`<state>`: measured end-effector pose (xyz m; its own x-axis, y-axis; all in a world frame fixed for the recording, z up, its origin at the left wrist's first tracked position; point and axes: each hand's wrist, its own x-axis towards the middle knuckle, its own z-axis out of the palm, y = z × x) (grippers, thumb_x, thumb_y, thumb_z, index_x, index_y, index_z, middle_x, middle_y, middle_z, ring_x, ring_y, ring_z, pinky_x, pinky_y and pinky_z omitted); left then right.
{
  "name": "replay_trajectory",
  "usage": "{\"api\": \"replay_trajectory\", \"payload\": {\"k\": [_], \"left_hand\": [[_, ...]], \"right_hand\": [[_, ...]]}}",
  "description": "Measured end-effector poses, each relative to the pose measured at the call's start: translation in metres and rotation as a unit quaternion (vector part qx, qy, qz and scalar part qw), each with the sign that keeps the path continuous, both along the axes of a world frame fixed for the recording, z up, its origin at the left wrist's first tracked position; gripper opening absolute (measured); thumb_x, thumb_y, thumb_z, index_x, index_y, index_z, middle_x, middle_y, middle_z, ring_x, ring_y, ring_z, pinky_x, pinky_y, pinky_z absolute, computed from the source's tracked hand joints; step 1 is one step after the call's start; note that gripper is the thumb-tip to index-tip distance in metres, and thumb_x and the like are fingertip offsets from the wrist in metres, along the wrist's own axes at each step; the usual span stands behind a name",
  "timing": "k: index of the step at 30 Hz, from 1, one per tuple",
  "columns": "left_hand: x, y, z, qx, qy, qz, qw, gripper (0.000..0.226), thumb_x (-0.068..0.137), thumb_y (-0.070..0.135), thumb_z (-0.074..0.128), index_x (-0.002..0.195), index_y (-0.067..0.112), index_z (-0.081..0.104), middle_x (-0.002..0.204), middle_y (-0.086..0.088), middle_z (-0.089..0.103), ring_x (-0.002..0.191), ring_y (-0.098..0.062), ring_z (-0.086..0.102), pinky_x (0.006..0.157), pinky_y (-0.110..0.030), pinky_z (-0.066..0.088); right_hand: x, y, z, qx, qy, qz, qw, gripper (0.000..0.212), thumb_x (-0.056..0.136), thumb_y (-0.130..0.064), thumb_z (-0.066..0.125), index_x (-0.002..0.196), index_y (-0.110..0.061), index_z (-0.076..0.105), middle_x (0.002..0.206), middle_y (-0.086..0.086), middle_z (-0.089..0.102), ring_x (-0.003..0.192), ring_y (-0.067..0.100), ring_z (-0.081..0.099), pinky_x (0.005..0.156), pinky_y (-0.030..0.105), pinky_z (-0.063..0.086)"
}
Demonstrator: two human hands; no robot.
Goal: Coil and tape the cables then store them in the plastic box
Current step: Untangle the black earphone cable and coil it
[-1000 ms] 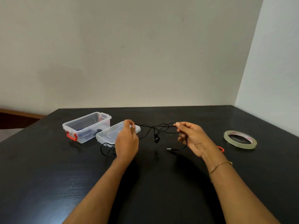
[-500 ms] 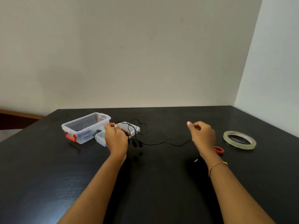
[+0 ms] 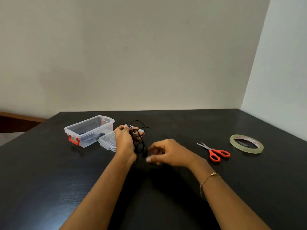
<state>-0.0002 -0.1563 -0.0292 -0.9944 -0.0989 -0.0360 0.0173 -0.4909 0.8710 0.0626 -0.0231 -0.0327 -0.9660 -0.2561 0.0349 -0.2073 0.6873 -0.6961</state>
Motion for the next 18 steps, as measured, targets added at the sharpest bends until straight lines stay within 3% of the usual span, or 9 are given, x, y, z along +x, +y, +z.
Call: {"api": "replay_trajectory", "payload": {"k": [3,6,8,11,14,18], "left_hand": [[-0.008,-0.004,-0.003,0.063,-0.018,-0.050,0.997,0.021,0.099,0.019,0.028,0.104,0.008,0.045,0.072,-0.007,0.054,0.036,-0.005,0.055,0.035,-0.014,0.040],[-0.012,-0.008,-0.004,0.107,-0.021,-0.054,0.993,0.024,0.099,0.021,0.031,0.094,0.006,0.050,0.075,-0.009,0.059,0.042,-0.007,0.061,0.037,-0.014,0.044],[-0.013,-0.010,-0.004,0.116,-0.012,-0.045,0.992,0.027,0.099,0.020,0.032,0.083,0.009,0.050,0.064,-0.006,0.064,0.045,-0.008,0.062,0.038,-0.014,0.045],[-0.014,-0.015,-0.001,0.135,-0.008,-0.031,0.990,0.028,0.099,0.020,0.034,0.077,0.012,0.049,0.052,0.000,0.063,0.044,-0.006,0.059,0.037,-0.012,0.040],[-0.016,-0.024,0.003,0.228,-0.013,-0.027,0.973,0.038,0.100,0.018,0.030,0.066,0.013,0.047,0.041,0.005,0.056,0.038,-0.004,0.055,0.036,-0.010,0.038],[-0.017,-0.032,-0.001,0.252,-0.009,-0.031,0.967,0.036,0.096,0.016,0.030,0.061,0.018,0.037,0.039,0.007,0.044,0.031,-0.003,0.037,0.031,-0.013,0.024]], "right_hand": [[-0.004,0.005,-0.002,0.069,-0.014,-0.032,0.997,0.024,0.088,-0.013,0.060,0.112,-0.010,0.060,0.081,0.000,0.065,0.059,0.004,0.058,0.059,0.016,0.047],[-0.009,0.023,-0.004,0.155,0.055,-0.141,0.976,0.020,0.089,-0.015,0.056,0.106,-0.017,0.066,0.101,0.005,0.068,0.083,0.014,0.063,0.076,0.027,0.051],[-0.007,0.035,-0.004,0.203,0.088,-0.245,0.944,0.019,0.089,-0.016,0.054,0.102,-0.020,0.066,0.108,0.007,0.065,0.097,0.024,0.061,0.083,0.034,0.050],[-0.002,0.049,-0.004,0.235,0.066,-0.362,0.900,0.018,0.090,-0.014,0.053,0.105,-0.015,0.062,0.108,0.009,0.061,0.097,0.027,0.060,0.076,0.033,0.048],[0.000,0.060,-0.006,0.241,0.027,-0.439,0.865,0.016,0.090,-0.012,0.054,0.105,-0.008,0.057,0.107,0.011,0.060,0.099,0.028,0.059,0.070,0.031,0.045],[-0.001,0.064,-0.009,0.207,0.022,-0.465,0.861,0.016,0.090,-0.013,0.053,0.103,-0.006,0.056,0.106,0.012,0.060,0.098,0.028,0.059,0.067,0.030,0.041]]}}
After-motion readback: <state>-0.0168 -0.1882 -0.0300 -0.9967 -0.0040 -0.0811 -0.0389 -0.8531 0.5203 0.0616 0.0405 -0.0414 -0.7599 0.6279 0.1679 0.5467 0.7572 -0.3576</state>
